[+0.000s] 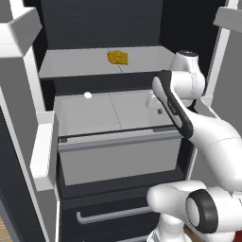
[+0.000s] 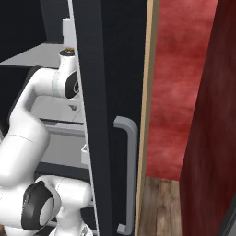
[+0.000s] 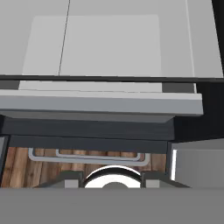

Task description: Pick the cheese from the fridge and the cheese grater from the cabinet and place them next to the salad bowl.

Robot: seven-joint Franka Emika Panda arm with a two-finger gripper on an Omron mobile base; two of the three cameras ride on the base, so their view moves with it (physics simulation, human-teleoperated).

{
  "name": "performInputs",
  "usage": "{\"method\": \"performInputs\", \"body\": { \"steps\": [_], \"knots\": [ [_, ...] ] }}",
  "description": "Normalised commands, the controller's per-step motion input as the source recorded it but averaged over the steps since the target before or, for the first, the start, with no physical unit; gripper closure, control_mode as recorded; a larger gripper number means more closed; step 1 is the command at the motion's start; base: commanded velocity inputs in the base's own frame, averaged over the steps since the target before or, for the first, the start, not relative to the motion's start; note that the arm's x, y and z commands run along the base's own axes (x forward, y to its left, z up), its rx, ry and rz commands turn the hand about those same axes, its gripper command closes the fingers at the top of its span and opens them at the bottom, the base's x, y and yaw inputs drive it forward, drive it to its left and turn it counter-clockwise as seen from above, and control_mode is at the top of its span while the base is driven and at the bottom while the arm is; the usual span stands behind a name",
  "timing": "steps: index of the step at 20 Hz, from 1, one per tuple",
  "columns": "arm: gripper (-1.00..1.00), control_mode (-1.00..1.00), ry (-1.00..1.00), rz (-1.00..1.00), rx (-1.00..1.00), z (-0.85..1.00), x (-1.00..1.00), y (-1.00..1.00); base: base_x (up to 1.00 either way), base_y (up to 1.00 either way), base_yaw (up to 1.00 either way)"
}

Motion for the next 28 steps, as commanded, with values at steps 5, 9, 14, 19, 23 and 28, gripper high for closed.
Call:
{"method": "performInputs", "body": {
  "steps": [5, 9, 14, 19, 23, 28],
  "knots": [
    [-1.0, -1.0, -0.09, 0.0, 0.0, 0.02, -0.05, 0.05, 0.0, 0.0, 0.0],
    [-1.0, -1.0, -0.3, 0.14, 0.0, 0.25, -0.18, 0.12, 0.0, 0.0, 0.0],
    [-1.0, -1.0, -0.3, 0.17, 0.0, 0.43, -0.06, 0.23, 0.0, 0.0, 0.0],
    [-1.0, -1.0, -0.21, 0.17, 0.01, 0.52, 0.0, 0.19, 0.0, 0.0, 0.0],
    [-1.0, -1.0, 0.0, 0.07, 0.02, 0.61, 0.02, 0.16, 0.0, 0.0, 0.0],
    [-1.0, -1.0, 0.0, 0.01, 0.0, 0.52, 0.1, 0.15, 0.0, 0.0, 0.0]
  ]
}}
